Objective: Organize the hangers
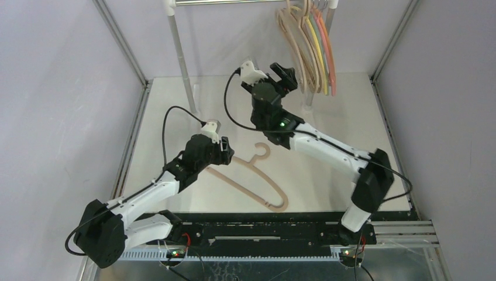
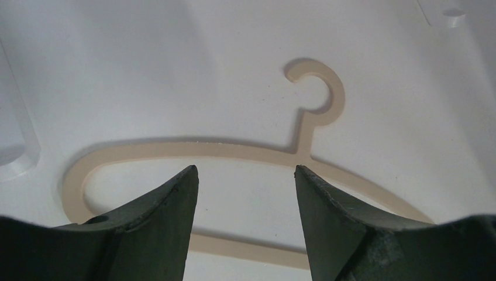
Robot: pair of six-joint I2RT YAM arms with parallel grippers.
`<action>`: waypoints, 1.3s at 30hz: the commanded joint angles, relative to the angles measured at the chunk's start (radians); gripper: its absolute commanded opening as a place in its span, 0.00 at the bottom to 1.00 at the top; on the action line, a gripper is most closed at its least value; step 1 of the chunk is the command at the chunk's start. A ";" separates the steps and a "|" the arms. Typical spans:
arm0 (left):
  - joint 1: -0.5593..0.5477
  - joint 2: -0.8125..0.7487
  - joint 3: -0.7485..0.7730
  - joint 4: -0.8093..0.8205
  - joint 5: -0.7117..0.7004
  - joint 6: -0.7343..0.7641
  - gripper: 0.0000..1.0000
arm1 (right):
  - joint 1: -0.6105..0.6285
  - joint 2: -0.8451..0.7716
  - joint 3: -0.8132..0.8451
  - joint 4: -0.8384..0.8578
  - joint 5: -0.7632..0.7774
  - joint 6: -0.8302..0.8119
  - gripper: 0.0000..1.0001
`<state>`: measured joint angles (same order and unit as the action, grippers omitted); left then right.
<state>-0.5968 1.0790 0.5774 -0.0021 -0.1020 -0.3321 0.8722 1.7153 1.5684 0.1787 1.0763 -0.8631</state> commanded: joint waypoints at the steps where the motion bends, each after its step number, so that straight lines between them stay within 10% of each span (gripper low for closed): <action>1: -0.006 0.018 0.023 0.026 -0.024 0.016 0.67 | 0.097 -0.195 -0.090 -0.055 0.043 0.164 0.96; 7: -0.006 0.054 0.032 0.019 -0.056 0.012 0.67 | 0.194 -0.355 -0.130 -0.636 -0.215 0.659 0.97; 13: -0.006 0.114 0.041 0.005 -0.077 -0.014 0.68 | 0.228 -0.489 -0.324 -0.844 -0.422 0.900 0.91; 24: -0.006 0.136 0.036 0.029 -0.057 -0.014 0.68 | 0.243 -0.539 -0.841 -0.613 -0.617 1.168 0.84; 39: -0.007 0.120 0.013 0.031 -0.059 -0.015 0.68 | 0.207 -0.360 -0.996 -0.374 -0.782 1.226 0.68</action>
<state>-0.5983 1.2213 0.5777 -0.0093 -0.1547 -0.3408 1.0859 1.3315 0.5735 -0.2840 0.3157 0.3222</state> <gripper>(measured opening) 0.681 0.723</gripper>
